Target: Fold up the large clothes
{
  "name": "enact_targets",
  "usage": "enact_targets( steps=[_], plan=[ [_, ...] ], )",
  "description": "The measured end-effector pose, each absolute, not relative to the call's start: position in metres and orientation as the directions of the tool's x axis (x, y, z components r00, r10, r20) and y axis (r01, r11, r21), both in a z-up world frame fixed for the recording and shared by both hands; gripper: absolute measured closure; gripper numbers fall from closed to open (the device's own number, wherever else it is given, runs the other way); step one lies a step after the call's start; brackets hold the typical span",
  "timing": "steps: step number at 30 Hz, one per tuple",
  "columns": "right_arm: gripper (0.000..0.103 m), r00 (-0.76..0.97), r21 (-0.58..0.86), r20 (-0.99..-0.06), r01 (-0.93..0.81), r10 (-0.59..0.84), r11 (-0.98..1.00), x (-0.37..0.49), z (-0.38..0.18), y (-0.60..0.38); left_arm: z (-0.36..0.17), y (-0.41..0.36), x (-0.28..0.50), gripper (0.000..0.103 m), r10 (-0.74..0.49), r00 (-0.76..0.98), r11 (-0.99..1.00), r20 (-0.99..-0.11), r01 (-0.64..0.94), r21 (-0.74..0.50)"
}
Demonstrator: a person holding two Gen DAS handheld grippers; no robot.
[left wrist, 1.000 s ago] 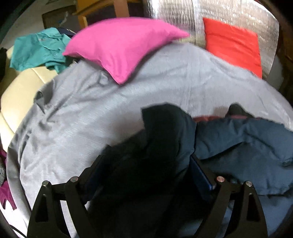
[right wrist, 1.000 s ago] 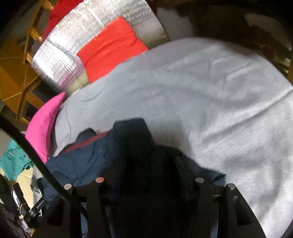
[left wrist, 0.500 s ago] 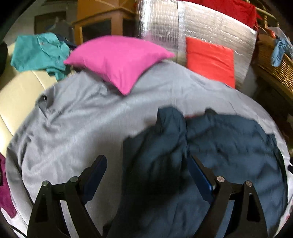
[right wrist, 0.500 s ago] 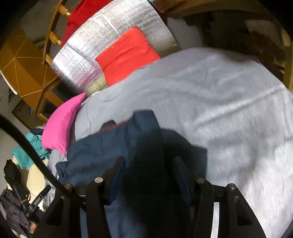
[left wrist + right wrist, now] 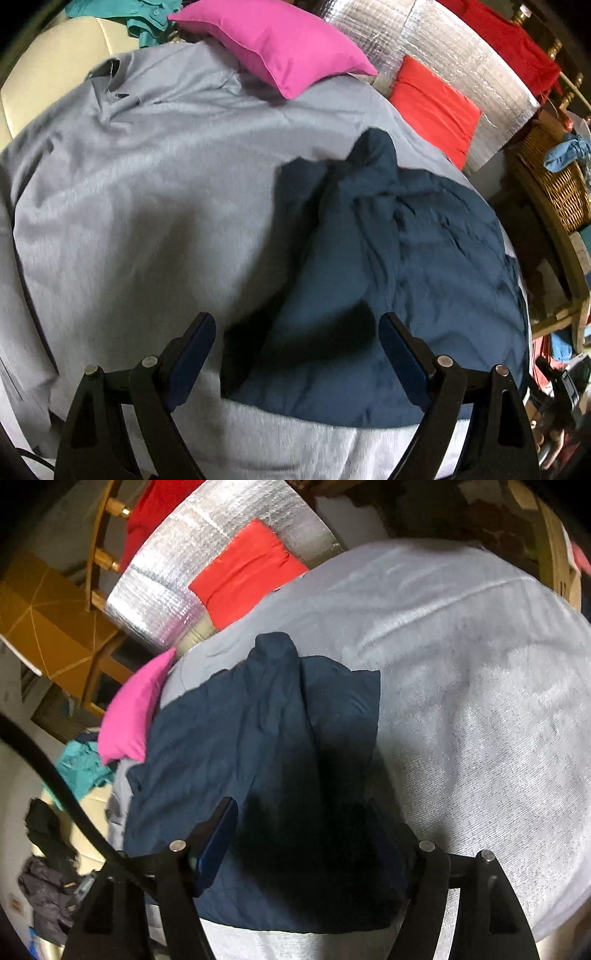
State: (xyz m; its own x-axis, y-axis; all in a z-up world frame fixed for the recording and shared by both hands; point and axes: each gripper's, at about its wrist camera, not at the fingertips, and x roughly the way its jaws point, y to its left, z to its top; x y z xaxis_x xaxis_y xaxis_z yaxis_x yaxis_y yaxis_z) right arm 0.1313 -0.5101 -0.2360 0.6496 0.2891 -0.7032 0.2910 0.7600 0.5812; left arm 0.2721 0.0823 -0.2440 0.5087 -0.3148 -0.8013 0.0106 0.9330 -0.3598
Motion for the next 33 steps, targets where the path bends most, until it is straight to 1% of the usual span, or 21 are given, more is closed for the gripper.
enact_targets(
  steps=[4, 6, 7, 9, 10, 11, 12, 14, 15, 17, 19, 22, 23, 25, 29, 31, 33],
  plan=[
    [0.028, 0.637, 0.512, -0.736, 0.302, 0.229, 0.804, 0.139, -0.242, -0.499, -0.249, 0.077, 0.267, 0.013, -0.318, 0.500, 0.934, -0.805, 0.021, -0.357],
    [0.031, 0.610, 0.458, -0.769, 0.320, 0.190, 0.829, 0.145, -0.248, -0.493, -0.258, 0.073, 0.268, 0.017, -0.323, 0.474, 0.934, -0.819, 0.019, -0.358],
    [0.032, 0.604, 0.446, -0.776, 0.321, 0.182, 0.835, 0.149, -0.250, -0.492, -0.260, 0.071, 0.269, 0.021, -0.327, 0.464, 0.933, -0.823, 0.021, -0.359],
    [0.038, 0.598, 0.425, -0.783, 0.319, 0.168, 0.847, 0.152, -0.251, -0.488, -0.263, 0.068, 0.272, 0.022, -0.320, 0.470, 0.937, -0.823, 0.026, -0.349],
    [0.039, 0.594, 0.409, -0.789, 0.315, 0.158, 0.857, 0.153, -0.252, -0.485, -0.262, 0.066, 0.273, 0.025, -0.323, 0.475, 0.936, -0.819, 0.035, -0.349],
    [0.044, 0.591, 0.398, -0.792, 0.311, 0.152, 0.863, 0.154, -0.252, -0.483, -0.262, 0.065, 0.273, 0.031, -0.328, 0.478, 0.935, -0.815, 0.041, -0.352],
    [0.050, 0.592, 0.394, -0.792, 0.306, 0.151, 0.867, 0.155, -0.252, -0.481, -0.261, 0.064, 0.273, 0.035, -0.337, 0.481, 0.932, -0.809, 0.049, -0.359],
    [0.057, 0.601, 0.388, -0.785, 0.287, 0.151, 0.876, 0.156, -0.250, -0.479, -0.259, 0.062, 0.273, 0.051, -0.364, 0.485, 0.923, -0.795, 0.074, -0.377],
    [0.062, 0.607, 0.379, -0.782, 0.284, 0.141, 0.881, 0.155, -0.248, -0.477, -0.258, 0.060, 0.273, 0.053, -0.366, 0.490, 0.923, -0.791, 0.083, -0.376],
    [0.066, 0.627, 0.356, -0.770, 0.270, 0.117, 0.895, 0.153, -0.243, -0.471, -0.253, 0.056, 0.271, 0.059, -0.360, 0.505, 0.928, -0.785, 0.105, -0.358],
    [0.069, 0.647, 0.331, -0.757, 0.257, 0.093, 0.908, 0.152, -0.238, -0.467, -0.249, 0.055, 0.271, 0.062, -0.361, 0.521, 0.928, -0.774, 0.114, -0.356],
    [0.070, 0.665, 0.322, -0.742, 0.244, 0.083, 0.915, 0.150, -0.235, -0.465, -0.249, 0.057, 0.274, 0.062, -0.373, 0.529, 0.921, -0.762, 0.113, -0.373],
    [0.069, 0.655, 0.319, -0.751, 0.246, 0.086, 0.915, 0.152, -0.238, -0.465, -0.253, 0.057, 0.276, 0.059, -0.373, 0.518, 0.921, -0.770, 0.108, -0.374],
    [0.065, 0.624, 0.325, -0.775, 0.258, 0.100, 0.910, 0.154, -0.247, -0.466, -0.260, 0.058, 0.279, 0.053, -0.365, 0.497, 0.924, -0.787, 0.088, -0.372],
    [0.056, 0.624, 0.394, -0.768, 0.286, 0.142, 0.873, 0.153, -0.247, -0.478, -0.264, 0.065, 0.281, 0.041, -0.363, 0.488, 0.919, -0.793, 0.045, -0.393],
    [0.051, 0.641, 0.443, -0.749, 0.299, 0.166, 0.845, 0.147, -0.243, -0.487, -0.263, 0.068, 0.278, 0.041, -0.364, 0.490, 0.916, -0.792, 0.034, -0.400],
    [0.044, 0.676, 0.483, -0.718, 0.313, 0.165, 0.818, 0.137, -0.235, -0.498, -0.256, 0.069, 0.271, 0.041, -0.343, 0.513, 0.924, -0.787, 0.033, -0.381]
  ],
)
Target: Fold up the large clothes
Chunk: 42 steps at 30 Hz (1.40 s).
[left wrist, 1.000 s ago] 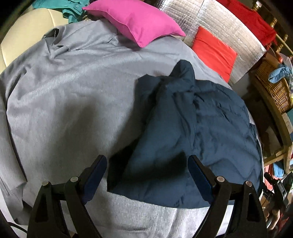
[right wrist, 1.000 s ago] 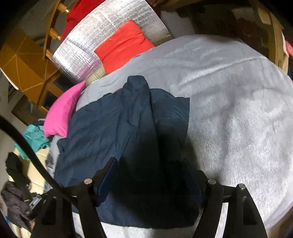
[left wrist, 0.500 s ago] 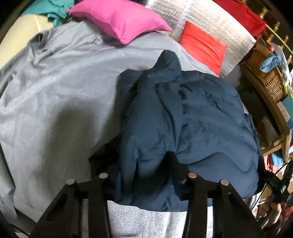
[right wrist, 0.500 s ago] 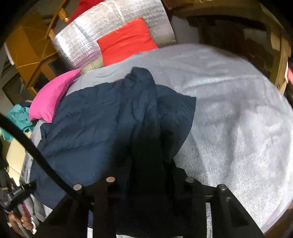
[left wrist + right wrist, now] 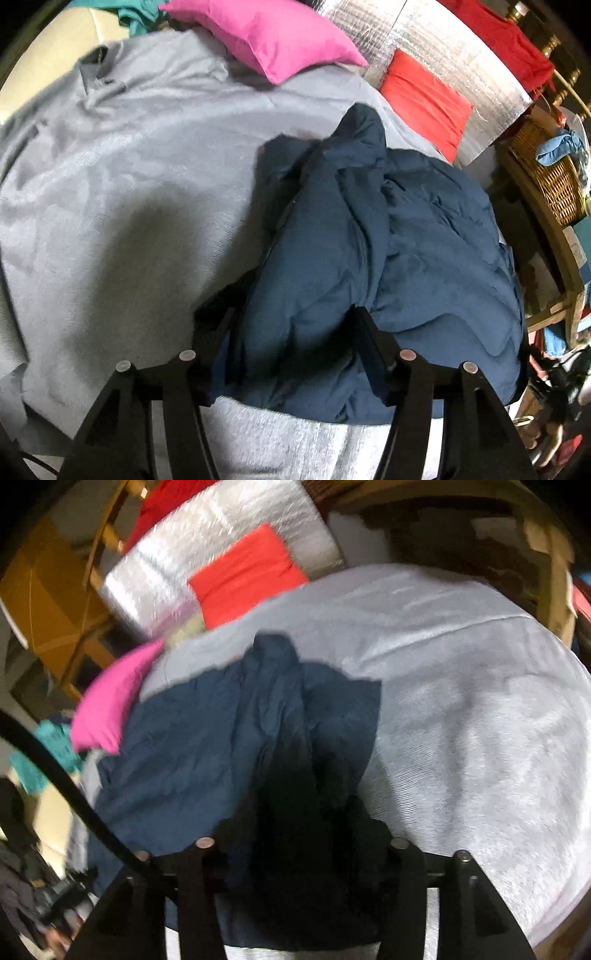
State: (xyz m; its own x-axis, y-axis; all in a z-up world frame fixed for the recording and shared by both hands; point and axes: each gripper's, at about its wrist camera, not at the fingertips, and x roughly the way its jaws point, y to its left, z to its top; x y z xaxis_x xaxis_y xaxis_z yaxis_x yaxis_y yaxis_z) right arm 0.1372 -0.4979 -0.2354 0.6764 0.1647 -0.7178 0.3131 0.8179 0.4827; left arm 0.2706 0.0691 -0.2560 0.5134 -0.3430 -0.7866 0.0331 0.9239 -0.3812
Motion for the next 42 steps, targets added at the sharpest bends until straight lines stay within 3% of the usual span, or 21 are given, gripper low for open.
enact_targets(
  steps=[3, 8, 12, 16, 26, 28, 29, 33, 38, 42],
  plan=[
    [0.035, 0.753, 0.570, -0.635, 0.303, 0.176, 0.764, 0.112, -0.221, -0.510, -0.242, 0.069, 0.251, 0.039, -0.303, 0.581, 0.939, -0.756, 0.044, -0.342],
    [0.024, 0.811, 0.709, -0.501, 0.184, 0.303, 0.681, 0.078, -0.214, -0.499, -0.229, 0.058, 0.209, 0.023, -0.336, 0.649, 0.933, -0.683, 0.132, -0.334],
    [0.023, 0.723, 0.797, -0.489, 0.143, 0.488, 0.587, 0.078, -0.240, -0.467, -0.239, 0.046, 0.200, 0.021, -0.417, 0.587, 0.903, -0.694, 0.178, -0.391],
    [0.023, 0.651, 0.848, -0.492, 0.208, 0.579, 0.487, 0.088, -0.273, -0.446, -0.260, 0.052, 0.216, 0.021, -0.515, 0.495, 0.831, -0.699, 0.089, -0.549],
    [0.023, 0.758, 0.861, -0.494, 0.356, 0.426, 0.363, 0.113, -0.303, -0.461, -0.299, 0.071, 0.246, 0.021, -0.592, 0.496, 0.659, -0.635, -0.155, -0.736],
    [0.030, 0.761, 0.853, -0.505, 0.366, 0.408, 0.373, 0.122, -0.303, -0.461, -0.297, 0.070, 0.254, 0.022, -0.586, 0.514, 0.657, -0.626, -0.150, -0.739],
    [0.044, 0.759, 0.842, -0.518, 0.372, 0.394, 0.390, 0.126, -0.301, -0.460, -0.296, 0.069, 0.257, 0.025, -0.580, 0.517, 0.667, -0.630, -0.143, -0.731],
    [0.056, 0.758, 0.832, -0.528, 0.372, 0.382, 0.412, 0.147, -0.296, -0.463, -0.291, 0.062, 0.273, 0.036, -0.570, 0.522, 0.689, -0.635, -0.118, -0.715],
    [0.059, 0.797, 0.802, -0.501, 0.281, 0.337, 0.527, 0.172, -0.266, -0.460, -0.272, 0.050, 0.290, 0.042, -0.548, 0.568, 0.719, -0.613, -0.054, -0.693],
    [0.058, 0.760, 0.789, -0.549, 0.332, 0.349, 0.517, 0.183, -0.286, -0.454, -0.277, 0.043, 0.293, 0.041, -0.495, 0.556, 0.774, -0.668, -0.068, -0.630]
  ],
)
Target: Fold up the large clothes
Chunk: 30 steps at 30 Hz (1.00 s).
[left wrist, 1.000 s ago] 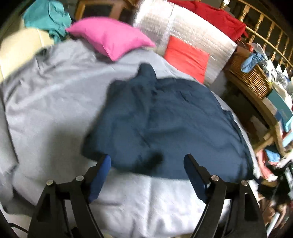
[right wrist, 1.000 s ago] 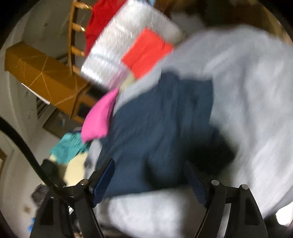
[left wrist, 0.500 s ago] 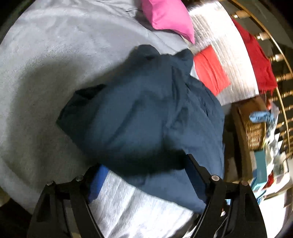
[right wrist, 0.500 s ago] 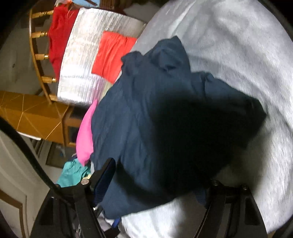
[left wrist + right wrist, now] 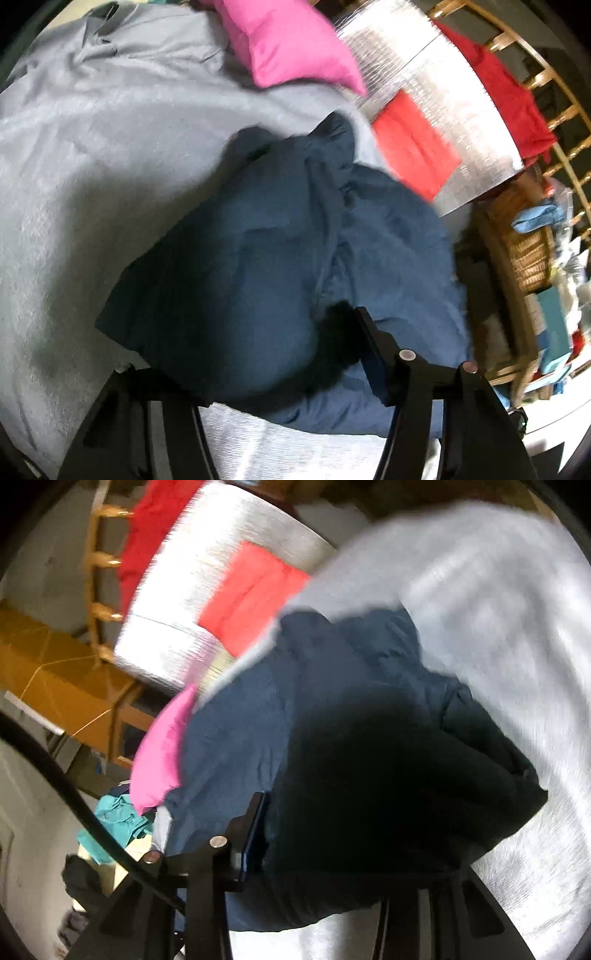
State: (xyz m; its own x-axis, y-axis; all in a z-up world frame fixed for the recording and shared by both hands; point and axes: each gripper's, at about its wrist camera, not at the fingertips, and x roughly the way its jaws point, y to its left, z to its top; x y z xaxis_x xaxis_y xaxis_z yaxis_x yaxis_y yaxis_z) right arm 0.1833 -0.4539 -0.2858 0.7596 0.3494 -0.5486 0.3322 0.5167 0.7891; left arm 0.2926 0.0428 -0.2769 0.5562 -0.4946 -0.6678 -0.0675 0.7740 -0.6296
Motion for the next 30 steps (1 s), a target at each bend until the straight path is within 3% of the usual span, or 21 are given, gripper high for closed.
enact_targets(
  steps=[4, 6, 8, 11, 15, 20, 27, 28, 30],
  plan=[
    [0.044, 0.752, 0.851, -0.503, 0.348, 0.425, 0.393, 0.171, -0.296, -0.461, -0.280, 0.058, 0.278, 0.036, -0.526, 0.533, 0.740, -0.663, -0.099, -0.666],
    [0.034, 0.758, 0.868, -0.478, 0.330, 0.443, 0.371, 0.163, -0.296, -0.459, -0.277, 0.062, 0.264, 0.027, -0.518, 0.539, 0.747, -0.664, -0.093, -0.659],
    [0.032, 0.751, 0.869, -0.473, 0.312, 0.461, 0.384, 0.159, -0.295, -0.453, -0.276, 0.057, 0.252, 0.021, -0.529, 0.525, 0.748, -0.666, -0.082, -0.659],
    [0.032, 0.714, 0.857, -0.491, 0.290, 0.500, 0.427, 0.166, -0.296, -0.433, -0.278, 0.042, 0.245, 0.021, -0.532, 0.493, 0.774, -0.688, -0.045, -0.631],
    [0.039, 0.674, 0.801, -0.557, 0.284, 0.484, 0.526, 0.182, -0.298, -0.409, -0.282, 0.023, 0.248, 0.021, -0.435, 0.498, 0.863, -0.750, -0.008, -0.506],
    [0.038, 0.629, 0.731, -0.629, 0.280, 0.457, 0.622, 0.182, -0.284, -0.394, -0.269, 0.008, 0.230, 0.021, -0.332, 0.526, 0.931, -0.783, 0.048, -0.363],
    [0.039, 0.618, 0.668, -0.627, 0.114, 0.474, 0.735, 0.154, -0.235, -0.382, -0.227, -0.008, 0.191, 0.021, -0.181, 0.689, 0.983, -0.702, 0.152, -0.105],
    [0.041, 0.636, 0.638, -0.627, 0.087, 0.450, 0.765, 0.151, -0.226, -0.379, -0.222, -0.013, 0.187, 0.020, -0.176, 0.706, 0.982, -0.686, 0.170, -0.077],
    [0.055, 0.664, 0.594, -0.622, 0.055, 0.415, 0.803, 0.152, -0.215, -0.373, -0.219, -0.020, 0.186, 0.021, -0.166, 0.721, 0.982, -0.673, 0.182, -0.047]
  ],
)
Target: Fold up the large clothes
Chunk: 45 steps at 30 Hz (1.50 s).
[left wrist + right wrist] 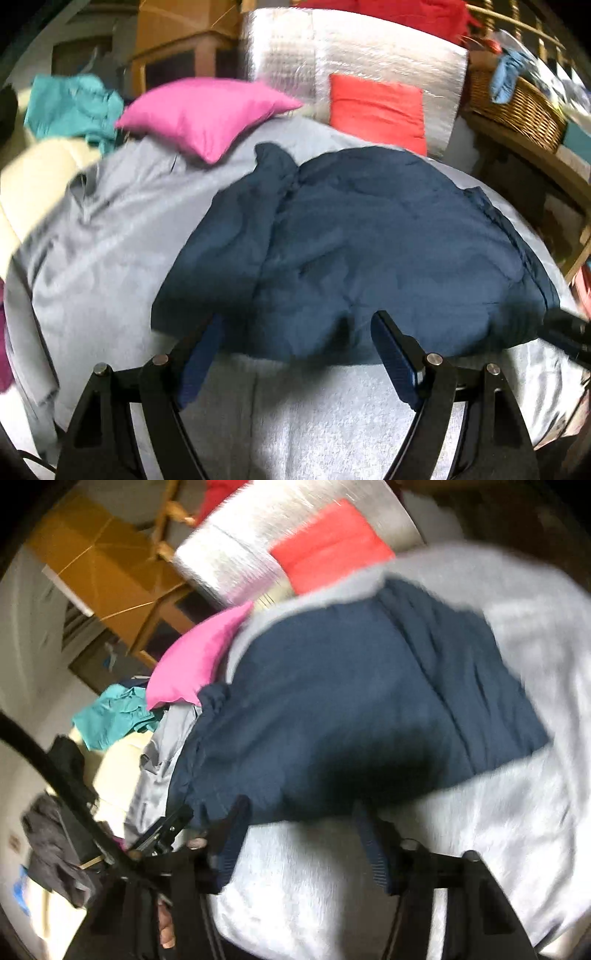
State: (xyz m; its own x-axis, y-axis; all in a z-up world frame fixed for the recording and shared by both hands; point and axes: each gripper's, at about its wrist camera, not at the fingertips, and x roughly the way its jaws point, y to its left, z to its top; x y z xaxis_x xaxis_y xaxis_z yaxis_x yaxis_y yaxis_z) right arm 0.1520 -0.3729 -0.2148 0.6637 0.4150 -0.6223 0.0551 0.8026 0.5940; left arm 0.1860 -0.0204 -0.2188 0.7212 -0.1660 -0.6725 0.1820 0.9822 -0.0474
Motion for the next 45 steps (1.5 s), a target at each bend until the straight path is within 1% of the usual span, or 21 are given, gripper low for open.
enact_targets(
  steps=[2, 4, 9, 11, 13, 22, 26, 27, 29, 31, 35, 37, 38, 39, 41, 42, 45],
  plan=[
    [0.056, 0.679, 0.540, -0.630, 0.036, 0.375, 0.841, 0.156, -0.209, -0.367, -0.216, -0.029, 0.188, 0.020, -0.159, 0.730, 0.982, -0.664, 0.188, -0.029],
    [0.059, 0.677, 0.473, -0.661, 0.043, 0.323, 0.880, 0.162, -0.211, -0.366, -0.217, -0.035, 0.191, 0.020, -0.163, 0.730, 0.980, -0.664, 0.195, -0.027],
    [0.060, 0.657, 0.441, -0.703, 0.105, 0.271, 0.891, 0.189, -0.226, -0.374, -0.216, -0.049, 0.203, 0.021, -0.146, 0.732, 0.983, -0.665, 0.184, -0.013],
    [0.060, 0.617, 0.477, -0.729, 0.145, 0.297, 0.867, 0.197, -0.244, -0.382, -0.218, -0.055, 0.207, 0.020, -0.139, 0.729, 0.982, -0.671, 0.187, 0.000],
    [0.062, 0.596, 0.509, -0.735, 0.168, 0.325, 0.844, 0.200, -0.254, -0.389, -0.221, -0.060, 0.212, 0.020, -0.133, 0.724, 0.982, -0.676, 0.187, 0.007],
    [0.062, 0.605, 0.540, -0.715, 0.160, 0.351, 0.826, 0.192, -0.254, -0.397, -0.225, -0.064, 0.216, 0.020, -0.105, 0.724, 0.985, -0.682, 0.170, 0.029],
    [0.062, 0.675, 0.529, -0.678, 0.174, 0.290, 0.831, 0.178, -0.239, -0.406, -0.231, -0.063, 0.222, 0.020, -0.095, 0.712, 0.987, -0.696, 0.160, 0.029],
    [0.062, 0.677, 0.527, -0.680, 0.186, 0.281, 0.829, 0.178, -0.240, -0.410, -0.234, -0.063, 0.225, 0.020, -0.096, 0.703, 0.987, -0.705, 0.160, 0.025],
    [0.061, 0.648, 0.535, -0.705, 0.220, 0.288, 0.815, 0.183, -0.251, -0.416, -0.243, -0.064, 0.232, 0.013, -0.083, 0.684, 0.987, -0.725, 0.154, 0.032],
    [0.061, 0.617, 0.540, -0.723, 0.227, 0.310, 0.810, 0.187, -0.261, -0.417, -0.248, -0.066, 0.235, 0.013, -0.077, 0.675, 0.987, -0.734, 0.158, 0.042],
    [0.060, 0.633, 0.534, -0.714, 0.217, 0.298, 0.817, 0.177, -0.253, -0.415, -0.244, -0.063, 0.230, 0.013, -0.087, 0.672, 0.985, -0.735, 0.167, 0.036],
    [0.060, 0.646, 0.531, -0.708, 0.221, 0.285, 0.818, 0.167, -0.247, -0.417, -0.237, -0.060, 0.221, 0.013, -0.080, 0.685, 0.984, -0.724, 0.171, 0.053],
    [0.057, 0.656, 0.522, -0.703, 0.217, 0.272, 0.825, 0.162, -0.242, -0.417, -0.235, -0.058, 0.218, 0.013, -0.073, 0.692, 0.984, -0.718, 0.169, 0.063],
    [0.051, 0.668, 0.513, -0.696, 0.209, 0.262, 0.832, 0.157, -0.237, -0.417, -0.229, -0.055, 0.212, 0.013, -0.067, 0.706, 0.983, -0.705, 0.166, 0.073],
    [0.043, 0.704, 0.479, -0.674, 0.187, 0.223, 0.857, 0.143, -0.222, -0.413, -0.214, -0.047, 0.198, 0.013, -0.060, 0.742, 0.985, -0.668, 0.155, 0.083],
    [0.041, 0.725, 0.457, -0.659, 0.171, 0.203, 0.873, 0.134, -0.212, -0.410, -0.207, -0.044, 0.193, 0.013, -0.054, 0.755, 0.986, -0.654, 0.145, 0.086],
    [0.041, 0.753, 0.387, -0.639, 0.140, 0.156, 0.911, 0.112, -0.192, -0.401, -0.182, -0.034, 0.173, 0.013, -0.046, 0.786, 0.989, -0.617, 0.121, 0.081]
  ],
)
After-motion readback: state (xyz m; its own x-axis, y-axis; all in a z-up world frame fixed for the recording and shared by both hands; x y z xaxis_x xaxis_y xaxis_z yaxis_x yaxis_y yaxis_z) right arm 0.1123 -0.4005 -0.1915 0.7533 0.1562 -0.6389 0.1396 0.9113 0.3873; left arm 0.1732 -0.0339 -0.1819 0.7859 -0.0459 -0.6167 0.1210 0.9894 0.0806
